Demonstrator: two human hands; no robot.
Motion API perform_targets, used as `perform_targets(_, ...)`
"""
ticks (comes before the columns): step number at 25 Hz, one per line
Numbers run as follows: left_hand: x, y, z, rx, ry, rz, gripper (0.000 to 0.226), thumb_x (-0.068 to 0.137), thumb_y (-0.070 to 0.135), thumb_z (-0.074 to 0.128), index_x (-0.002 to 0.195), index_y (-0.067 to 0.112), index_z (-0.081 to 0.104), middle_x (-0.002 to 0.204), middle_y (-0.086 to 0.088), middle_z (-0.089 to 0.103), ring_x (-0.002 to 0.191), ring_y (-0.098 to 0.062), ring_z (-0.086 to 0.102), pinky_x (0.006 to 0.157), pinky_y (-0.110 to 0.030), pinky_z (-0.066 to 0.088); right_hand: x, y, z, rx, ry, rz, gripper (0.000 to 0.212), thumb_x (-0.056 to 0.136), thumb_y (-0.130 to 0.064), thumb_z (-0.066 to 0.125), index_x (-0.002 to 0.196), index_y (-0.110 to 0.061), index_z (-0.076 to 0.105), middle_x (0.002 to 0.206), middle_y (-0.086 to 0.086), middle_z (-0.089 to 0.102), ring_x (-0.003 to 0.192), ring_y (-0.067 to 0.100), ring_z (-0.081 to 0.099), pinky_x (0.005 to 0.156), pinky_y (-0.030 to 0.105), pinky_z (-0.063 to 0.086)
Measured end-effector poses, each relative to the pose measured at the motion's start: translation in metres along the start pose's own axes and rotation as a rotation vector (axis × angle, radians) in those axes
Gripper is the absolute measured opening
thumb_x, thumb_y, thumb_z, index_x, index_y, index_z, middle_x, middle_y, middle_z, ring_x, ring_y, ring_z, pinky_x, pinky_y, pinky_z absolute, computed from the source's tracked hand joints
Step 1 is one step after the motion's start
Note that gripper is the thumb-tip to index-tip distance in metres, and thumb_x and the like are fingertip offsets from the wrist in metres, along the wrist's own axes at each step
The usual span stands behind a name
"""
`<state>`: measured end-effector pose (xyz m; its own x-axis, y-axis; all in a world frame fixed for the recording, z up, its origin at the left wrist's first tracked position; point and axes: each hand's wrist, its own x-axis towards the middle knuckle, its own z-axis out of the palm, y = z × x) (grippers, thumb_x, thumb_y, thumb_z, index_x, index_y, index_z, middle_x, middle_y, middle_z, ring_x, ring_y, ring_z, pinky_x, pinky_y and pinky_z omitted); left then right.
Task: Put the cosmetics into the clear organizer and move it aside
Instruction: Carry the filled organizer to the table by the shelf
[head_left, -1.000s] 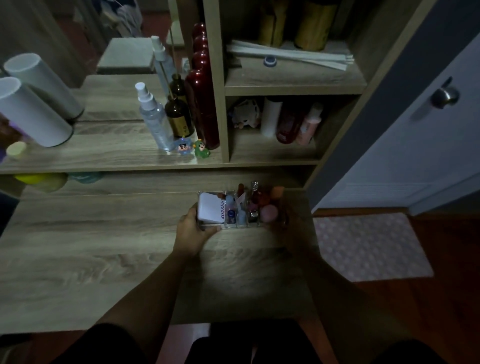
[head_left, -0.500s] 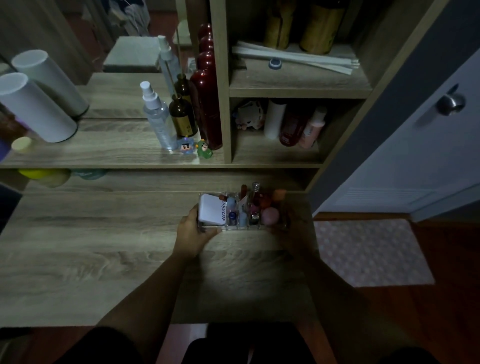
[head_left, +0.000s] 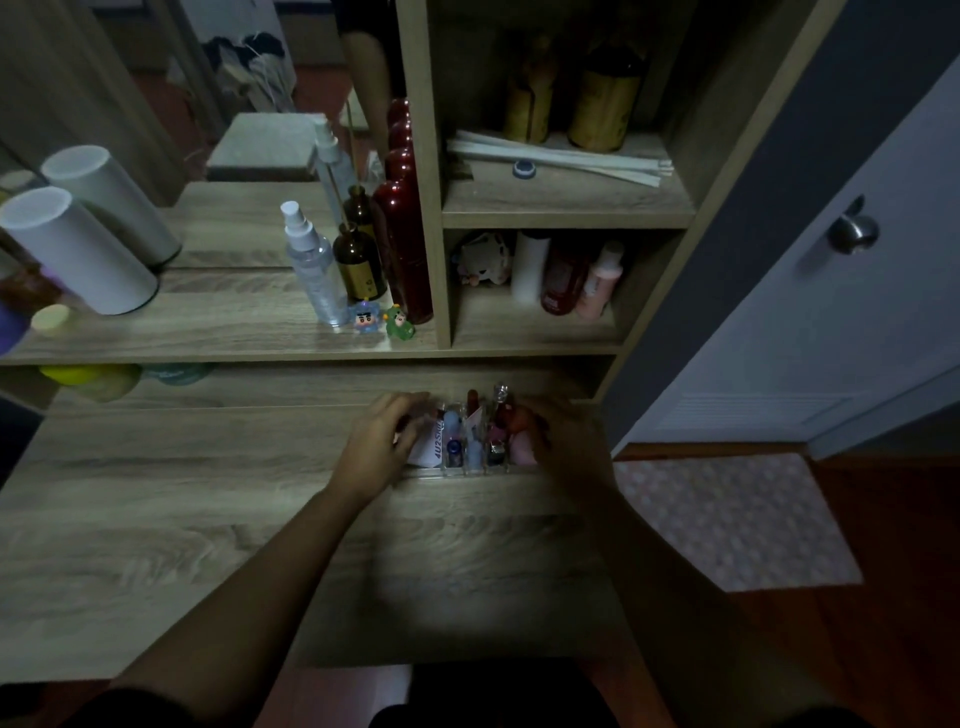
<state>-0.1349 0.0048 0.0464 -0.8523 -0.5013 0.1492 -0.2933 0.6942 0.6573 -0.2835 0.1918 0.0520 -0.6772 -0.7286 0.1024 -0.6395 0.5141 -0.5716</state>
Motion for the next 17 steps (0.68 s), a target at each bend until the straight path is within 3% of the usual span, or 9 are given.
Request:
perform_targets(5,0.018,0.01,0.006,0.052,-0.129,0.021,0.026,0.09,0.004,0.056,0.115,0.004,0.063,0.114,-0.016,0.063,0.103,-0.027,0.059,0.085,-0.025,0.041,0.008,-0.004,0.009,0.092,-0.093,0.047,0.025,0.094,-0.012,0.048,0.116,-0.003,0.058,0.118,0.02,0.061,0.107,0.028,0.057,0.081,0.01,0.028)
perform_targets(9,0.023,0.016,0.013,-0.02,-0.085,-0.052,0.025,0.089,0.005,0.056,0.113,0.005,0.063,0.112,-0.016,0.066,0.102,-0.026,0.06,0.085,-0.026,0.042,0.009,-0.004,0.019,0.118,-0.142,0.03,0.024,0.094,-0.01,0.049,0.114,-0.003,0.059,0.117,0.021,0.061,0.105,0.03,0.058,0.093,0.031,0.043)
perform_targets(13,0.036,0.02,0.017,-0.109,-0.055,-0.177,0.021,0.091,0.008,0.055,0.111,0.009,0.062,0.108,-0.012,0.069,0.093,-0.014,0.058,0.069,-0.014,0.04,0.011,-0.009,0.024,0.159,-0.14,0.009,0.019,0.091,-0.009,0.053,0.107,-0.003,0.062,0.113,0.02,0.063,0.104,0.028,0.058,0.091,0.027,0.04)
perform_targets(17,0.038,0.018,0.021,-0.105,-0.049,-0.196,0.016,0.09,0.007,0.055,0.102,0.008,0.066,0.101,-0.015,0.071,0.093,-0.026,0.064,0.075,-0.025,0.043,0.011,-0.008,0.029,0.204,-0.098,0.046,0.016,0.089,-0.011,0.056,0.102,-0.005,0.063,0.109,0.017,0.064,0.099,0.026,0.06,0.086,0.027,0.042)
